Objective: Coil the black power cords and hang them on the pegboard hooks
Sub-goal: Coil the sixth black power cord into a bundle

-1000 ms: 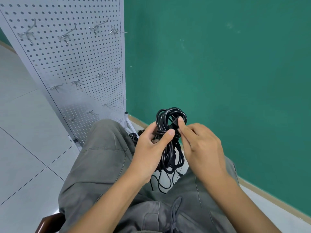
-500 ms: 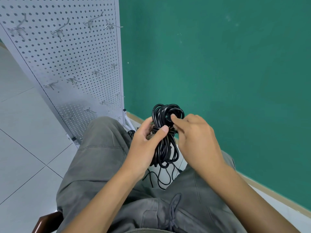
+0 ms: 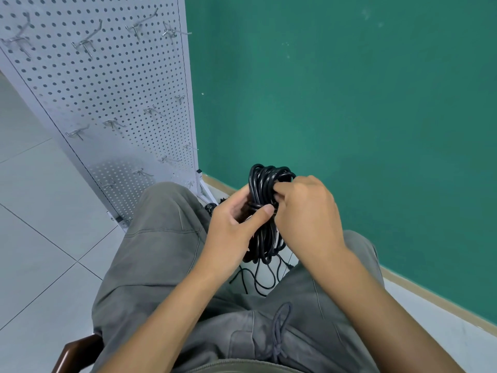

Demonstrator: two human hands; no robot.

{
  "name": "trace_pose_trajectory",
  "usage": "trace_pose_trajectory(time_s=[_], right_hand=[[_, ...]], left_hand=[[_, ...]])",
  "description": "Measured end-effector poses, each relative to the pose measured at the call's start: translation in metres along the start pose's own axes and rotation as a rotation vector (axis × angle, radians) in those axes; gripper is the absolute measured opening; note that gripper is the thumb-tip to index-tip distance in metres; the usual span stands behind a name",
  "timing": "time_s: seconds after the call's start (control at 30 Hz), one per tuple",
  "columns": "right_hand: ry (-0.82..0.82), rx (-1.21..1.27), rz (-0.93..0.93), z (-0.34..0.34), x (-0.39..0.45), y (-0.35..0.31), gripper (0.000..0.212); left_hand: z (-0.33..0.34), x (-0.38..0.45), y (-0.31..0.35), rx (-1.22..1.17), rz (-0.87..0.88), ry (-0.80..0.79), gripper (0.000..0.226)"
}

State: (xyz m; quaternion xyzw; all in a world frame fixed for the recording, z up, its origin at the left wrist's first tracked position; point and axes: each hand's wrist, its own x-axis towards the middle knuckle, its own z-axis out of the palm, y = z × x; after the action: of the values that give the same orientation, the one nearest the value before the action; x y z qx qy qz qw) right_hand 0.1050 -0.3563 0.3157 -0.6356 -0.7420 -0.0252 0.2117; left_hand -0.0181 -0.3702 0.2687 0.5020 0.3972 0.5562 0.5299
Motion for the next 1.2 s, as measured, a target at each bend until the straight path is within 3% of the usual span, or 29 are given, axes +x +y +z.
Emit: trace_pose_trajectory(time_s=[0.1, 0.13, 0.23, 0.33, 0.47, 0.6, 0.8, 0.87, 1.03, 1.2], right_hand=[[-0.024, 0.134, -0.054, 0.006, 0.001, 0.011, 0.010], [-0.021, 0.255, -0.001, 0.005, 0.001, 0.015, 0.004], [-0.059, 0.689, 0.308, -0.005, 0.002, 0.022, 0.014], [-0.062, 0.838, 0.370, -0.004, -0.004, 0.026, 0.012], [-0.044, 0.723, 0.229, -0.002, -0.013, 0.026, 0.011], [-0.090, 0.561, 0.034, -0.004, -0.016, 0.032, 0.026], [0.124, 0.475, -0.022, -0.003, -0.014, 0.031, 0.028], [0.138, 0.520, 0.001, -0.006, -0.009, 0.033, 0.030], [-0.011, 0.695, 0.150, -0.006, 0.003, 0.046, 0.041], [-0.039, 1.045, 0.216, -0.006, 0.007, 0.053, 0.030]], left_hand=[[-0.005, 0.003, -0.003, -0.021, -0.085, 0.029, 0.028], [-0.006, 0.004, -0.004, -0.042, -0.122, 0.027, 0.032], [-0.011, 0.007, -0.004, -0.099, -0.190, 0.007, 0.039], [-0.016, 0.009, -0.002, -0.064, -0.176, -0.028, 0.033], [-0.024, 0.012, 0.003, -0.018, -0.159, -0.052, 0.027], [-0.033, 0.016, 0.007, -0.017, -0.147, -0.101, 0.030], [-0.036, 0.026, 0.018, 0.056, -0.112, -0.142, 0.023], [-0.037, 0.030, 0.019, 0.066, -0.111, -0.138, 0.017], [-0.034, 0.038, 0.017, 0.071, -0.115, -0.188, 0.023], [-0.025, 0.046, 0.017, 0.041, -0.129, -0.234, 0.024]])
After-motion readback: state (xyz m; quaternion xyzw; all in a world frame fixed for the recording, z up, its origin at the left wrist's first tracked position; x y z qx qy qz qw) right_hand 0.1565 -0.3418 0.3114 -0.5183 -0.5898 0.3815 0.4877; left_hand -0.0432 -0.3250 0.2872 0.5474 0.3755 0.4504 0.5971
